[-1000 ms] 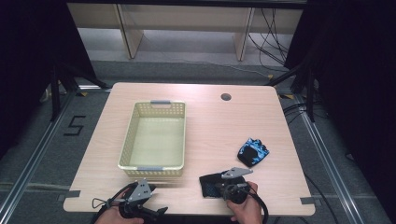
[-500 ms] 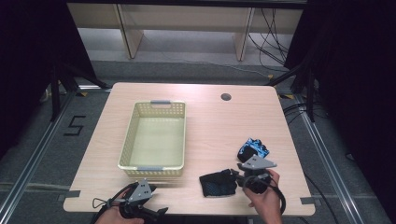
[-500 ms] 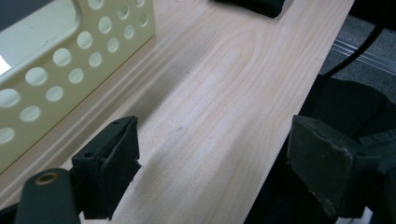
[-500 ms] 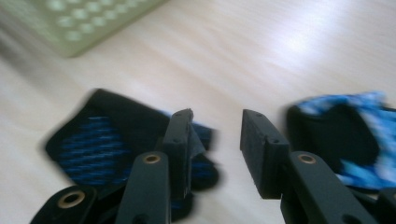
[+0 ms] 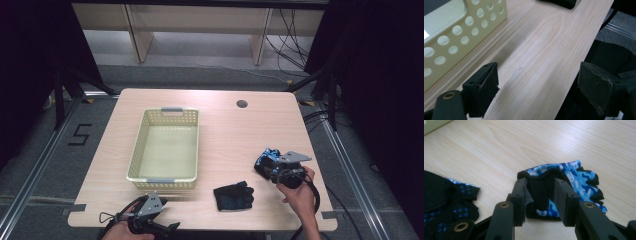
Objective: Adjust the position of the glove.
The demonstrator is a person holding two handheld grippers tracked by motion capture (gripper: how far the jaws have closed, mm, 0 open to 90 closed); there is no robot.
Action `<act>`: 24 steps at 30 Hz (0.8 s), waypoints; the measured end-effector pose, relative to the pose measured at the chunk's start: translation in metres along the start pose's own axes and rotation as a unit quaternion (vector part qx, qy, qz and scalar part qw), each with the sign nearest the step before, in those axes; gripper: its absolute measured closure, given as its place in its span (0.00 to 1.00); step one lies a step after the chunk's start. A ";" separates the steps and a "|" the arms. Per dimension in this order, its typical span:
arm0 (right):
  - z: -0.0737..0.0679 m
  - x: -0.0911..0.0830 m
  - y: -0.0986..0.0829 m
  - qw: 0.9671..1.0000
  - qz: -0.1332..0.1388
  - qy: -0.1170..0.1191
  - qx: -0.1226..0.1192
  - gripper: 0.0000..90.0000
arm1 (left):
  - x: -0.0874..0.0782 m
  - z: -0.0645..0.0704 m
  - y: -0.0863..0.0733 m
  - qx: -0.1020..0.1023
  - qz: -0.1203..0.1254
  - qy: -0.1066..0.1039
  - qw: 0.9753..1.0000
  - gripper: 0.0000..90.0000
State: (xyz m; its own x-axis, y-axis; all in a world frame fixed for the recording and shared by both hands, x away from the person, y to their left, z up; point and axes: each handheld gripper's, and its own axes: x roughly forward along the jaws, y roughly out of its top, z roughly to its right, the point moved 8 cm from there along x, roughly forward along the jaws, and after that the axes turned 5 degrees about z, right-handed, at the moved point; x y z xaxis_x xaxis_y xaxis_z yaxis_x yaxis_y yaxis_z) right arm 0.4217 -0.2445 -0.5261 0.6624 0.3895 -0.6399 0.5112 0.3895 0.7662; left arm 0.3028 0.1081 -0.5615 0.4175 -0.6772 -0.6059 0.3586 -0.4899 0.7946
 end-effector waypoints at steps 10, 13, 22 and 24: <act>0.006 0.020 -0.001 0.999 -0.031 0.022 0.001 0.69 | 0.000 0.000 0.000 -0.001 0.000 0.002 1.000 0.18; 0.008 0.025 -0.003 0.999 -0.041 0.028 -0.009 0.68 | 0.001 0.002 0.000 -0.015 0.004 -0.001 1.000 0.18; 0.006 0.038 -0.012 0.996 -0.077 0.046 -0.001 0.75 | 0.000 0.002 -0.001 -0.008 -0.002 0.000 1.000 0.18; 0.009 0.040 -0.011 0.998 -0.053 0.039 0.012 0.80 | 0.001 0.002 -0.001 -0.009 -0.001 0.000 1.000 0.18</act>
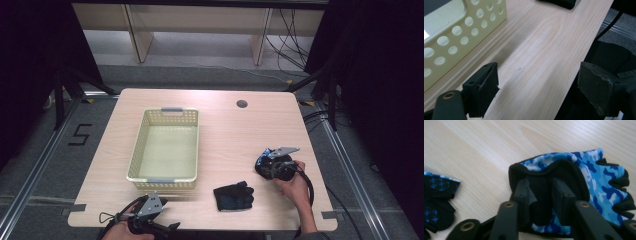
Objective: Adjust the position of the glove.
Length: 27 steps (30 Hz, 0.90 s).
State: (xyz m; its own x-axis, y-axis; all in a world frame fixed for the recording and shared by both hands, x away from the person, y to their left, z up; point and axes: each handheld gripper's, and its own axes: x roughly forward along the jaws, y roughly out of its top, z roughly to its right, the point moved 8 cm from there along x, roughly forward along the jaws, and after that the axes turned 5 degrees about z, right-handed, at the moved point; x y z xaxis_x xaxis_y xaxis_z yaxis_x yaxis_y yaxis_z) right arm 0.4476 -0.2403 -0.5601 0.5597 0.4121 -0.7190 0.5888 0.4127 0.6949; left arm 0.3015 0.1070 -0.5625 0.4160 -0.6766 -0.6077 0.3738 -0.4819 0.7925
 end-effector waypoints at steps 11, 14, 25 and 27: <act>0.007 -0.017 0.011 0.998 0.036 -0.030 0.031 0.95 | -0.001 0.001 0.001 -0.004 0.005 -0.003 1.000 0.18; 0.008 -0.029 0.020 0.997 0.058 -0.040 0.024 0.96 | -0.002 -0.002 0.001 0.012 -0.002 -0.002 1.000 0.18; -0.006 -0.082 0.038 0.989 0.126 -0.036 0.066 0.96 | -0.002 -0.001 0.003 0.003 0.008 0.000 1.000 0.18; -0.015 -0.090 0.041 0.988 0.138 -0.024 0.064 0.96 | -0.002 -0.001 0.002 -0.004 0.005 0.002 1.000 0.18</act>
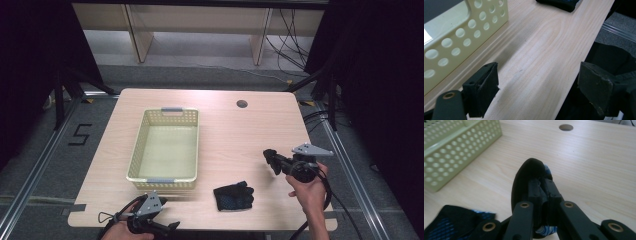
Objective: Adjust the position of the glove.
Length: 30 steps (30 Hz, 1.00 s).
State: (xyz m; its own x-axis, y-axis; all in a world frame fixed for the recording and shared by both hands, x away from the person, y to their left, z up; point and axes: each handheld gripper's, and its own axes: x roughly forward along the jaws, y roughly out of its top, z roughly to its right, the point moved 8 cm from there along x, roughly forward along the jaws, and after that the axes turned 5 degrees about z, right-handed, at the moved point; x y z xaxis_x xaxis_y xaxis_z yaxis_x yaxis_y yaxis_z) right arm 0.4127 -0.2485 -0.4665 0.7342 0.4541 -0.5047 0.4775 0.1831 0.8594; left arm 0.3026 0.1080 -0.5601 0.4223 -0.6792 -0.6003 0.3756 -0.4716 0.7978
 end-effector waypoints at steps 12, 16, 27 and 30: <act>-0.060 -0.035 -0.011 0.999 0.002 0.033 0.028 0.96 | -0.001 0.001 0.001 -0.001 0.000 -0.005 1.000 0.18; -0.071 -0.039 -0.019 0.999 -0.008 0.032 0.033 0.95 | -0.002 -0.002 0.000 0.011 -0.003 0.003 1.000 0.18; -0.085 -0.031 -0.040 0.998 -0.043 0.032 0.020 0.95 | -0.001 0.000 0.001 0.004 0.004 0.000 1.000 0.18; -0.088 -0.030 -0.041 0.998 -0.048 0.024 0.030 0.95 | 0.000 -0.001 0.000 0.003 -0.001 0.002 1.000 0.18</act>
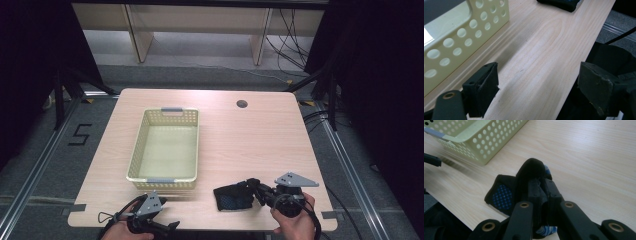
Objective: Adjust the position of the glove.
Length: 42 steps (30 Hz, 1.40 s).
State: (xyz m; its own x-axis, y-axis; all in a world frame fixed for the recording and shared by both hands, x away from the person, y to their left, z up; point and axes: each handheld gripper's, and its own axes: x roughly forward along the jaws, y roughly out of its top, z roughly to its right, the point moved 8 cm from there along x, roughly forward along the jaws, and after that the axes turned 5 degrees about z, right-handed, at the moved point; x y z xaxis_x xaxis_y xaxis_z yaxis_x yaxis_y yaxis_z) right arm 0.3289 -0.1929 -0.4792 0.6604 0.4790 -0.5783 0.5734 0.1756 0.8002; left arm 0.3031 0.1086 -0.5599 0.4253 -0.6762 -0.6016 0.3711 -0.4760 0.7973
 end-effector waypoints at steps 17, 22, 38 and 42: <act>-0.035 0.050 -0.008 0.998 -0.056 0.023 -0.023 0.93 | 0.001 0.004 0.001 -0.008 0.005 -0.004 1.000 0.18; -0.044 0.066 -0.011 0.996 -0.072 0.026 -0.053 0.93 | 0.000 0.003 0.000 0.000 0.000 -0.003 1.000 0.18; -0.054 0.069 -0.002 0.997 -0.041 0.068 -0.017 0.72 | 0.004 0.006 0.000 -0.002 0.000 -0.009 1.000 0.20; -0.025 0.059 0.008 0.998 -0.015 0.056 -0.039 0.74 | 0.009 0.011 0.009 0.000 0.016 -0.013 1.000 0.25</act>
State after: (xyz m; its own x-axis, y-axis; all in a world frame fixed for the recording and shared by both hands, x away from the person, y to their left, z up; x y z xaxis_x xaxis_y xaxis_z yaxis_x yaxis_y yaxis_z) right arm 0.3600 -0.1420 -0.5031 0.5821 0.5651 -0.5847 0.5496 0.2566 0.7950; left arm 0.3008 0.0921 -0.5579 0.4151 -0.7056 -0.5743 0.3574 -0.4540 0.8162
